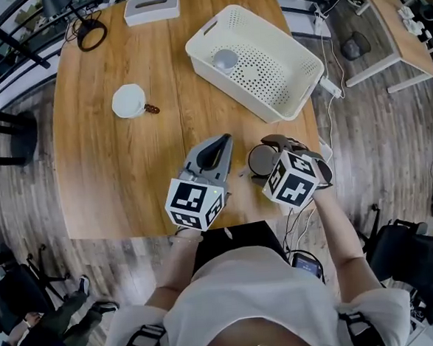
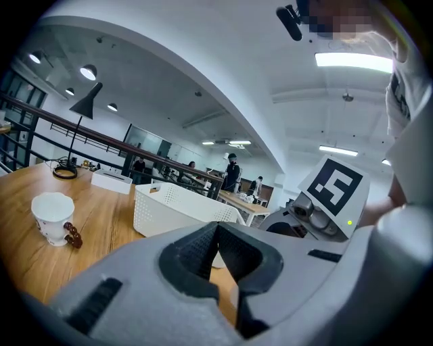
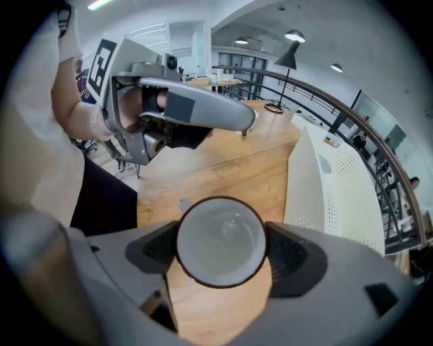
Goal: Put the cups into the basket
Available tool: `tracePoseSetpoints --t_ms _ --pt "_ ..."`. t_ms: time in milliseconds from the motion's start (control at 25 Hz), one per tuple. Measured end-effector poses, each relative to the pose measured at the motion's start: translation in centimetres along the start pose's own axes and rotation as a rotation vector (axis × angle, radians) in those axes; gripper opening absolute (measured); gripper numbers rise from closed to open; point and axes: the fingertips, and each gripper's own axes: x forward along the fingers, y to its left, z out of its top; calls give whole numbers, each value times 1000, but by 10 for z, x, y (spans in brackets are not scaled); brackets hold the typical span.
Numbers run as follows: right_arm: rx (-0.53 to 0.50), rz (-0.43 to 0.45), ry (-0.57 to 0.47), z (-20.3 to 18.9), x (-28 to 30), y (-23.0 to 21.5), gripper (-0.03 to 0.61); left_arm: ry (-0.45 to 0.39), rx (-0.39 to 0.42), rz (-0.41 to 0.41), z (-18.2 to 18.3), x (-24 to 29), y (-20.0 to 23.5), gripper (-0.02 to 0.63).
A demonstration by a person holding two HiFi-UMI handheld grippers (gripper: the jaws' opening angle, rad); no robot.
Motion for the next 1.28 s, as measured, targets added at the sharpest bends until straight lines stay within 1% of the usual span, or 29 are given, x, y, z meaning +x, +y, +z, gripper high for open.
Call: tracePoseSetpoints --t_ms 240,480,640,800,960,1080,1280 --pt "-17 -16 -54 21 -38 -32 390 -49 23 -3 40 22 5 8" --pt "-70 -74 -59 42 -76 -79 390 -102 64 -11 91 48 12 8" --pt "-88 -100 -76 50 -85 -108 390 -136 65 -28 113 68 16 8" --pt "-93 -110 -87 60 -86 -136 390 -129 68 -21 119 84 29 8" --pt "-85 -116 -90 64 -83 -164 390 -112 56 0 115 95 45 8" --pt "-75 -121 -86 61 -76 -184 390 -102 44 9 109 104 57 8" --pt "-47 -96 -68 51 -55 -211 390 -98 42 35 101 115 76 8"
